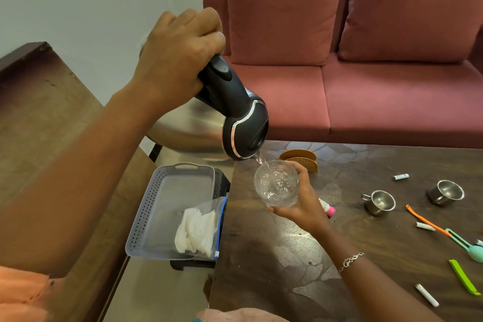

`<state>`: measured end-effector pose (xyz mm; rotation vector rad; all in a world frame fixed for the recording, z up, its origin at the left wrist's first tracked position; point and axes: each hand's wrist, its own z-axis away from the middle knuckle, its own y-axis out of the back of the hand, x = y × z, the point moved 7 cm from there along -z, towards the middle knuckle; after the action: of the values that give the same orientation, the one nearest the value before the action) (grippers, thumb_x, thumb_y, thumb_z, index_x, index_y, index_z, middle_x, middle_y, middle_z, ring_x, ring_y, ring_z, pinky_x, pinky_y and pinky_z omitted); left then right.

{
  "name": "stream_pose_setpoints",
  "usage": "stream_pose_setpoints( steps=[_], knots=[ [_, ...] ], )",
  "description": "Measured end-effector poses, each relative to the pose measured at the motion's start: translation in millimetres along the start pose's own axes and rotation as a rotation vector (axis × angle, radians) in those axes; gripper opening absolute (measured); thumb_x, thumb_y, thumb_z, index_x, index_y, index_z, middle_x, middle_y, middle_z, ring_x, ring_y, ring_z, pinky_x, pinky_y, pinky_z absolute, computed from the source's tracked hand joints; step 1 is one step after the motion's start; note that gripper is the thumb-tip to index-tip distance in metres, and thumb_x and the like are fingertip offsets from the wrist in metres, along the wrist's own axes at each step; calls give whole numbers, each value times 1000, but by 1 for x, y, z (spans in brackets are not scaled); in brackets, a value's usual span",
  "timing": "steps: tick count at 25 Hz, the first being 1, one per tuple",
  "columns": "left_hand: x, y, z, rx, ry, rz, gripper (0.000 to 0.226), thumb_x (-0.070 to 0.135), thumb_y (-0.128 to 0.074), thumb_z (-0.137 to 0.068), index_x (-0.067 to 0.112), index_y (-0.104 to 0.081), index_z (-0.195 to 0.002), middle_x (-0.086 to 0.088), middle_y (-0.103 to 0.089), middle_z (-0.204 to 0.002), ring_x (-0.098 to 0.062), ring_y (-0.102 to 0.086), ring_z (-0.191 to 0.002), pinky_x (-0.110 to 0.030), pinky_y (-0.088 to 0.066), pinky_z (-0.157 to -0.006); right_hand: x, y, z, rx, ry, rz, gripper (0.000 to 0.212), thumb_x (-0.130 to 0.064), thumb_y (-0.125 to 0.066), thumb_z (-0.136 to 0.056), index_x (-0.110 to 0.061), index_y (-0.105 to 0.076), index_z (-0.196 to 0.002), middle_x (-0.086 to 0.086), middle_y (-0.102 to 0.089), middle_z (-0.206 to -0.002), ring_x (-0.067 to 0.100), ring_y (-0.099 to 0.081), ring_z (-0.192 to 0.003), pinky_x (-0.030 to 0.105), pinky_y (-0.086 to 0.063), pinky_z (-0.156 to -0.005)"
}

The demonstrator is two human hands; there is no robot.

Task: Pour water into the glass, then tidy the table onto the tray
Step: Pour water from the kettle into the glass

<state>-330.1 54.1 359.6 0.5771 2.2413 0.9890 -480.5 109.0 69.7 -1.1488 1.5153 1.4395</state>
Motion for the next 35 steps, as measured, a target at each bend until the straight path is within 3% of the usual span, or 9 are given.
stream_pose_setpoints(
  steps=[7,12,18,22,28,35],
  knots=[
    [0,3,-3,-12,0,-3,14,-8,-57,-70,-4,-57,-84,-26,-59,-96,-44,-54,-82,-48,-39,-68,-2,-2,-1,-4,15,-12,93,-14,-85,-59,-47,-24,-121,-25,-39,-122,7,-46,-118,27,-44,-97],
    [0,1,-4,-24,3,-8,15,-9,-58,-69,-4,-57,-83,-26,-59,-95,-44,-54,-82,-47,-39,-67,-4,-3,-1,-4,13,-35,92,-19,-84,-57,-47,-24,-121,-29,-39,-121,-5,-44,-117,15,-44,-92],
    [0,2,-4,-7,-24,-3,11,-7,-55,-71,-3,-56,-81,-24,-60,-93,-43,-54,-80,-47,-39,-66,-10,-4,-3,0,29,-83,90,-21,-82,-56,-40,-25,-123,-21,-40,-123,0,-46,-118,16,-45,-92],
    [0,2,-3,-12,-33,-8,10,-5,-55,-72,-3,-56,-82,-25,-60,-93,-43,-54,-80,-48,-40,-67,-11,-5,-3,-11,36,-79,91,-19,-83,-56,-45,-25,-122,-27,-39,-122,-6,-44,-116,9,-44,-90],
    [-2,1,-3,-22,-27,-19,10,-4,-51,-74,-2,-56,-82,-23,-60,-94,-42,-54,-81,-46,-38,-67,-11,-7,-5,-18,44,-67,94,-11,-85,-59,-40,-24,-124,-32,-39,-119,-9,-45,-114,8,-43,-90],
    [-14,-5,4,-11,43,36,12,-4,-50,-69,0,-56,-79,-21,-60,-93,-40,-54,-80,-45,-38,-66,-17,-7,-5,-18,61,-83,90,-21,-82,-56,-41,-25,-123,-28,-39,-120,-9,-45,-114,7,-42,-89]
  ],
)
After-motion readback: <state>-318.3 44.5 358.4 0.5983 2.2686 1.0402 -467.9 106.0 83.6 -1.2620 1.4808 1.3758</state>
